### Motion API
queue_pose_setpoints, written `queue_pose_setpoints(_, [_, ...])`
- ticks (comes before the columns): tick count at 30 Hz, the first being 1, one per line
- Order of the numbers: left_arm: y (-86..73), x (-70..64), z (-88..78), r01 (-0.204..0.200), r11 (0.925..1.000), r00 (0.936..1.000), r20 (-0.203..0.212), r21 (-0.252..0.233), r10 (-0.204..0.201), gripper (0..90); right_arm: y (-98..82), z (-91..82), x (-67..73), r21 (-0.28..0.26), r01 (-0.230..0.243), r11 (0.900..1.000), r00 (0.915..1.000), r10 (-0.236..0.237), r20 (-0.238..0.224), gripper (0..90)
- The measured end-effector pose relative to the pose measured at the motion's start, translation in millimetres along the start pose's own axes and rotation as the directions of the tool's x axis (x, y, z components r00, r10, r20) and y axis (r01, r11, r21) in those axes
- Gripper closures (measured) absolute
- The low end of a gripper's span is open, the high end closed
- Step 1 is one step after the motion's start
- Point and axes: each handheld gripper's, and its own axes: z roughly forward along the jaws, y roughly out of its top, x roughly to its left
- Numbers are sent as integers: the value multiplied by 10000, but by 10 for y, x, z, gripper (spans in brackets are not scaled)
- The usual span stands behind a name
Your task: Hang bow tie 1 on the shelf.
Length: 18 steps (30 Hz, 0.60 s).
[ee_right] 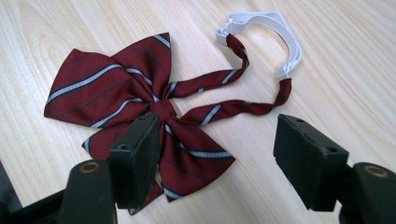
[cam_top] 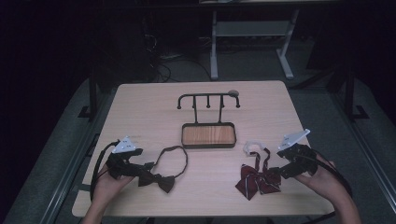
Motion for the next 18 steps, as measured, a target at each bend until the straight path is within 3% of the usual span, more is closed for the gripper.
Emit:
queue_pose_setpoints(6, [0,-16,-33,57,9998,10000,-59,-201,-58,260,113,59,-35,183,111,9998,9998,-107,-196,344])
queue_pose_setpoints(18, [4,-7,-19,-70,9999,10000,-35,-79,70,260,272,228,-194,472,235,9986,9983,-209,-548,407])
